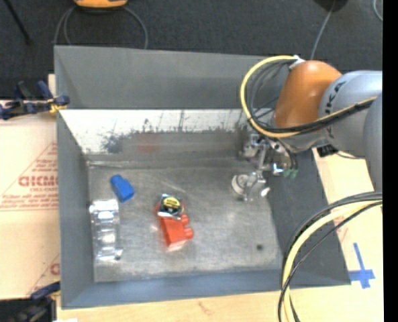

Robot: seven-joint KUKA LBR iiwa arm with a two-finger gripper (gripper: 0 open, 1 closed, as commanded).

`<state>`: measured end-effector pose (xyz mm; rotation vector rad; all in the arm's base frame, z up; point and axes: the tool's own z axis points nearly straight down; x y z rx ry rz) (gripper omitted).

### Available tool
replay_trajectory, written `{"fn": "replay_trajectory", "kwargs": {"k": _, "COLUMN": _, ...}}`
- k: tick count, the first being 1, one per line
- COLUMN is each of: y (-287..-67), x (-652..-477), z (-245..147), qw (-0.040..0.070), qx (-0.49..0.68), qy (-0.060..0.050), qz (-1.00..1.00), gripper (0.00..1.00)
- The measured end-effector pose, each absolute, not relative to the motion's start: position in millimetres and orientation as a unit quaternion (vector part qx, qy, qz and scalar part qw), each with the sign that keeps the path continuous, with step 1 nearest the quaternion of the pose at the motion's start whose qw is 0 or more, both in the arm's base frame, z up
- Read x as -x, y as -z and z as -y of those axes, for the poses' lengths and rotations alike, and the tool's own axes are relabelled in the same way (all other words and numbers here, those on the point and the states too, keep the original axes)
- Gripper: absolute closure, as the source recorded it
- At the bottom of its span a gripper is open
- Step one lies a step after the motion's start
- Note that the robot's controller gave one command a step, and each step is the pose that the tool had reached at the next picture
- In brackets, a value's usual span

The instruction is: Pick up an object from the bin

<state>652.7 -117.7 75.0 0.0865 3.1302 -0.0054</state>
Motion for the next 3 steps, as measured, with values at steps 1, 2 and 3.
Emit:
{"fn": "replay_trajectory", "kwargs": {"k": 1, "y": -76, "x": -646.5, "z": 111, "qw": 0.003, "qx": -0.002, "qy": 0.002, "qz": -1.0, "gripper": 0.0}}
{"fn": "replay_trajectory", "kwargs": {"k": 2, "y": -79, "x": -648.6, "z": 111, "qw": 0.007, "qx": -0.001, "qy": 0.002, "qz": -1.0, "gripper": 1.0}}
{"fn": "replay_trajectory", "kwargs": {"k": 3, "y": -218, "x": -653.5, "z": 112, "qw": 0.007, "qx": 0.005, "qy": 0.003, "qz": -1.0, "gripper": 1.0}}
